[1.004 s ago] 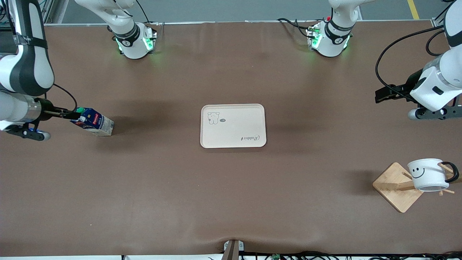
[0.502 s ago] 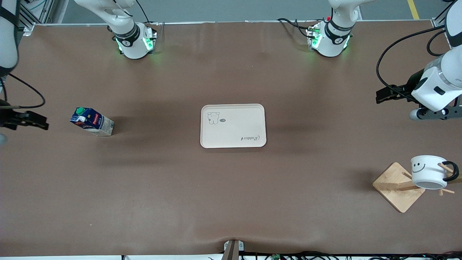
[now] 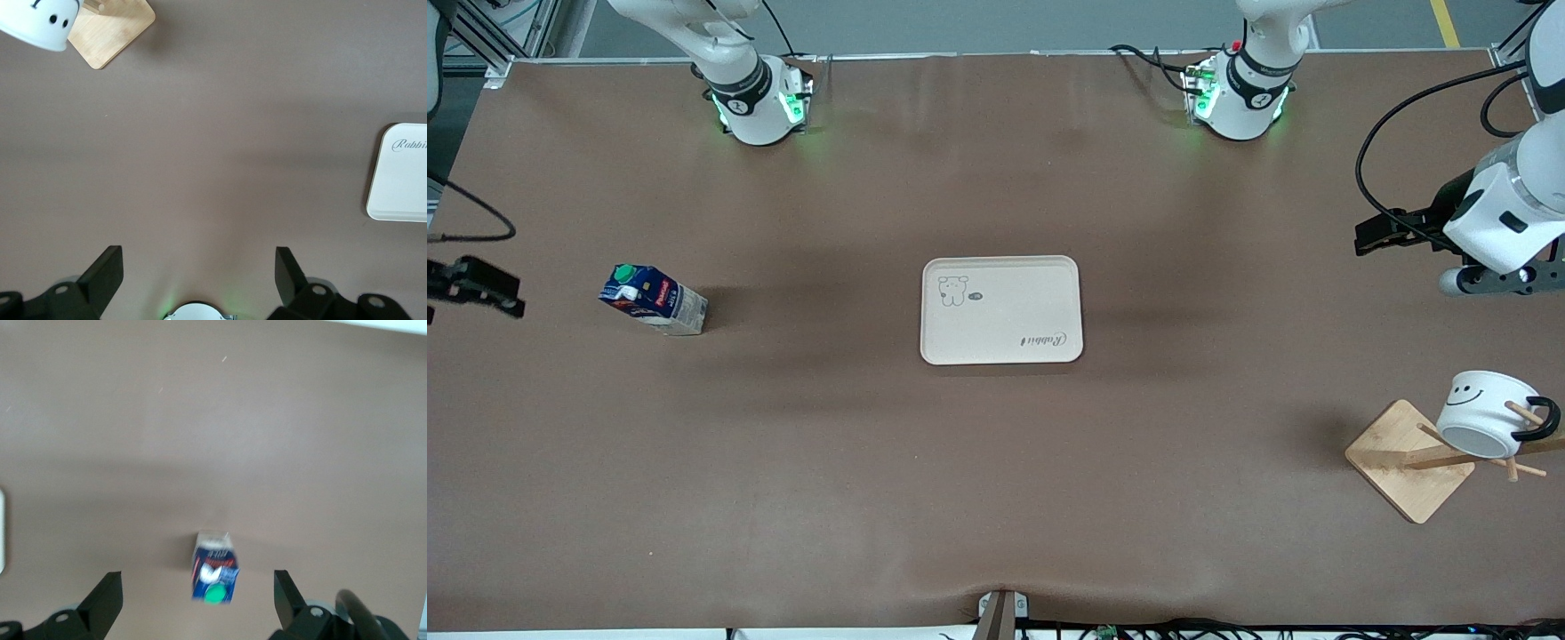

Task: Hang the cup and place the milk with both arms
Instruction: 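Open the right gripper and withdraw it from the milk carton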

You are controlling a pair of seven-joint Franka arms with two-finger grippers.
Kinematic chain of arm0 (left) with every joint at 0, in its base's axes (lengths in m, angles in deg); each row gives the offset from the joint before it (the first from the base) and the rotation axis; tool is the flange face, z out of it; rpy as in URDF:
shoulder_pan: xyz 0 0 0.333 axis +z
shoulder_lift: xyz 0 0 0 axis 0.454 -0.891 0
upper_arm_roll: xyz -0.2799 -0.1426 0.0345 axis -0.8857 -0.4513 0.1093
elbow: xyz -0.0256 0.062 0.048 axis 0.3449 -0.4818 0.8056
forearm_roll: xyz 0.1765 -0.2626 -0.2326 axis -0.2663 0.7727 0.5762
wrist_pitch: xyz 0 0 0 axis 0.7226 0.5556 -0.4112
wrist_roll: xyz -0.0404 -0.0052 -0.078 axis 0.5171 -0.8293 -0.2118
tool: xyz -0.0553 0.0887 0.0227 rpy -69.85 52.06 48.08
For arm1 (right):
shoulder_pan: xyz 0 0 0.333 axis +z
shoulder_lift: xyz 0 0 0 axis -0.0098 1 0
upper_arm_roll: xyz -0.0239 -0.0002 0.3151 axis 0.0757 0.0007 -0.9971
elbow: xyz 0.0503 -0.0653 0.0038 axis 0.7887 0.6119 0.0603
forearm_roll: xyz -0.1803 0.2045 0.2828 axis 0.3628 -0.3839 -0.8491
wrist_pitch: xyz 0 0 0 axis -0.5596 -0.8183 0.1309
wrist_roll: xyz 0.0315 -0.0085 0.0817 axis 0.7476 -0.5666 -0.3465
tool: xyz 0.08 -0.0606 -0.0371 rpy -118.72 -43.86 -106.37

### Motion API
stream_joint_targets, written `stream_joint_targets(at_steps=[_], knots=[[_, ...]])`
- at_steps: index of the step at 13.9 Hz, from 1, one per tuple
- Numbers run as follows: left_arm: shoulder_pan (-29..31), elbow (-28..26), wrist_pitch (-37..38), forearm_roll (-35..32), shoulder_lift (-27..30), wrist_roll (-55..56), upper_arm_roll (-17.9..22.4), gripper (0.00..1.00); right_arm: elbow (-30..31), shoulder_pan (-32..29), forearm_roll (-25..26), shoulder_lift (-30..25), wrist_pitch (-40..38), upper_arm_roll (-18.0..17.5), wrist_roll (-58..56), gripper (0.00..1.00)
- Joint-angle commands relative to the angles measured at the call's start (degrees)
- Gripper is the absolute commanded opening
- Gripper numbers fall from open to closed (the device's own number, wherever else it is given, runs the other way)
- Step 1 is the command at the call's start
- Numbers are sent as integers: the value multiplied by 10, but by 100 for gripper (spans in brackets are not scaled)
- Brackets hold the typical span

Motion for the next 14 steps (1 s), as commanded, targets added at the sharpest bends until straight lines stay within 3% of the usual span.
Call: stream_joint_targets(at_steps=[1,2,4,6,9,11,14], knots=[[6,9,-2,-5,-3,-5,-4,100,12,-4,-17,-26,-55,1,-6,100],[6,12,-1,-5,-5,-6,-4,100,33,-14,-26,-37,-64,3,-6,100],[6,13,-2,-6,-6,-6,-4,100,135,-49,-74,-98,-48,4,-11,100],[5,15,-1,-10,-5,-2,-4,100,205,-50,-68,-151,-5,1,-15,100],[4,24,0,-10,-5,-6,-4,100,188,-50,-55,-158,2,0,-19,100],[3,29,4,-3,-5,-6,-4,100,173,-40,-3,-155,2,-6,-19,100],[2,32,5,-8,-5,-6,-4,100,172,-41,-3,-153,2,-5,-17,100]])
